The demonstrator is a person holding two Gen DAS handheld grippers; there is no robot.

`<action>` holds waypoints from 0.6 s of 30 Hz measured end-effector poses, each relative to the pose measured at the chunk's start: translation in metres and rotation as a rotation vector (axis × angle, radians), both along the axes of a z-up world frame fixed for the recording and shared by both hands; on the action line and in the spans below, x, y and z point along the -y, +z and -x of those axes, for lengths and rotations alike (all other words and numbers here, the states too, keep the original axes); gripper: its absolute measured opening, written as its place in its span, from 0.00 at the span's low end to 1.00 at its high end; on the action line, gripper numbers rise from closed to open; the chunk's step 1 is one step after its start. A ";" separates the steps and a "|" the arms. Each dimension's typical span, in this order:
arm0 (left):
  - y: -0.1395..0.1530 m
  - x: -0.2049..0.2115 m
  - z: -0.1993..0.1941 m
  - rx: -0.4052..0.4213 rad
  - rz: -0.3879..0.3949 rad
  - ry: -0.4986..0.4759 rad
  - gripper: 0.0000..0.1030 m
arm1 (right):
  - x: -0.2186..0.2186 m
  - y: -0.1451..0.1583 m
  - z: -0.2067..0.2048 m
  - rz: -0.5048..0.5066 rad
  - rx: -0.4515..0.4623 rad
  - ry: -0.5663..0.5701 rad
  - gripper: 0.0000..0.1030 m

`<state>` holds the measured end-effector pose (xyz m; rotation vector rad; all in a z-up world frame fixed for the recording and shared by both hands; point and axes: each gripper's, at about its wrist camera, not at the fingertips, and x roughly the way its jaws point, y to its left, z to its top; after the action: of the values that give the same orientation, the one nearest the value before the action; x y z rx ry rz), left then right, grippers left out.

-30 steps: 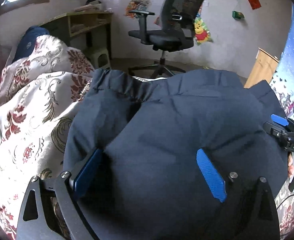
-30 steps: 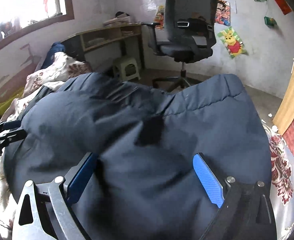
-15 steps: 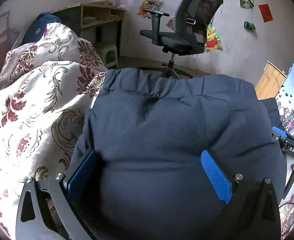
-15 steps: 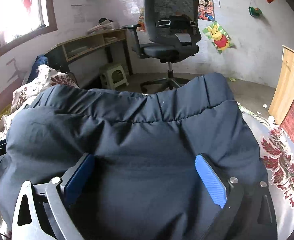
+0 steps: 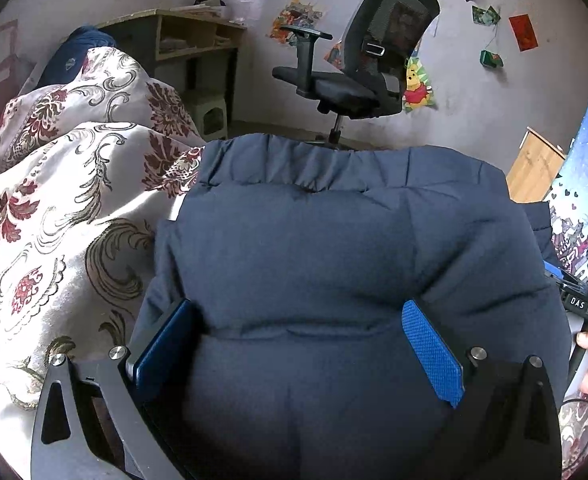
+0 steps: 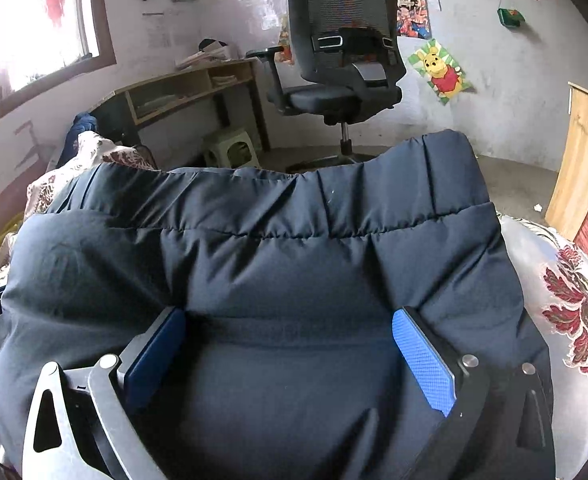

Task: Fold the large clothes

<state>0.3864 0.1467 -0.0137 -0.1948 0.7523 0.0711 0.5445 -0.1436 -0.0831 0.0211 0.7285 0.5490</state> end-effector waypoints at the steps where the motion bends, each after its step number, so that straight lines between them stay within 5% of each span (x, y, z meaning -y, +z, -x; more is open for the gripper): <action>1: 0.000 0.000 0.000 0.002 -0.002 0.000 0.99 | 0.000 -0.001 0.000 -0.001 0.002 -0.001 1.00; 18: 0.000 -0.004 0.005 0.013 0.011 0.003 0.99 | -0.001 0.001 0.001 0.027 0.015 -0.014 1.00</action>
<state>0.3816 0.1511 -0.0142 -0.2065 0.7392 0.0690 0.5439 -0.1431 -0.0820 -0.0032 0.7202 0.5248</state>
